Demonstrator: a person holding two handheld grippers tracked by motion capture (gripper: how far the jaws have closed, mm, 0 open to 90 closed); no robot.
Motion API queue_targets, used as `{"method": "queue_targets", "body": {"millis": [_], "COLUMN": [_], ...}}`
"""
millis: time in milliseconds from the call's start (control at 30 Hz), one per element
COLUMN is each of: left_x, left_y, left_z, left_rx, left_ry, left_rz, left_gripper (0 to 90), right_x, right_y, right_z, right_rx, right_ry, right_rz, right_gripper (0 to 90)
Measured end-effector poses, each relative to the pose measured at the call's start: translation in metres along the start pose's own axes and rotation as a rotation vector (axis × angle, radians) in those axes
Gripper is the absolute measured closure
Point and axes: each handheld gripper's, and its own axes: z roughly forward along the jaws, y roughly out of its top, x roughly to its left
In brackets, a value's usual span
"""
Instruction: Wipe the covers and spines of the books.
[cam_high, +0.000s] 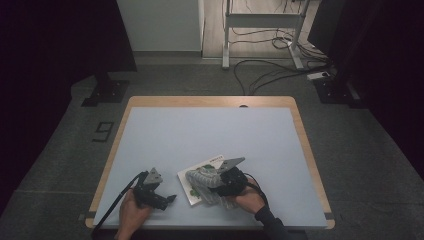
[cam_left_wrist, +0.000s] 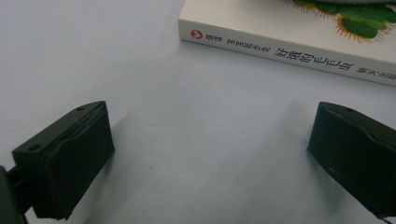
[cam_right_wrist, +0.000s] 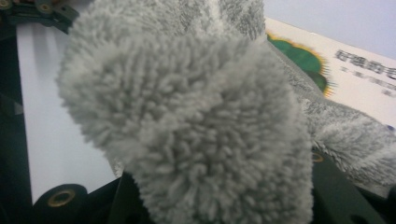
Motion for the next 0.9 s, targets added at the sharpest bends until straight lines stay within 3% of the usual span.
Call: {"method": "queue_targets", "body": {"millis": [200, 567, 700, 900], "left_x": [0.002, 0.02, 0.023, 0.023], "left_y": [-0.001, -0.015, -0.016, -0.016], "left_z": [-0.003, -0.015, -0.016, -0.015], "left_rx": [0.006, 0.005, 0.004, 0.002], "left_ry": [0.029, 0.096, 0.121, 0.127], "left_rz": [-0.023, -0.094, -0.139, -0.142], "left_gripper": [0.0, 0.0, 0.0, 0.0], "right_x": [0.009, 0.023, 0.03, 0.037], "right_y": [0.005, 0.012, 0.016, 0.02], "right_z": [0.006, 0.016, 0.021, 0.026], "right_rx": [0.004, 0.007, 0.013, 0.016], "right_ry": [0.023, 0.068, 0.082, 0.088], "right_rz": [-0.022, -0.041, -0.06, -0.08], "right_gripper": [59.1, 58.9, 58.9, 59.1]}}
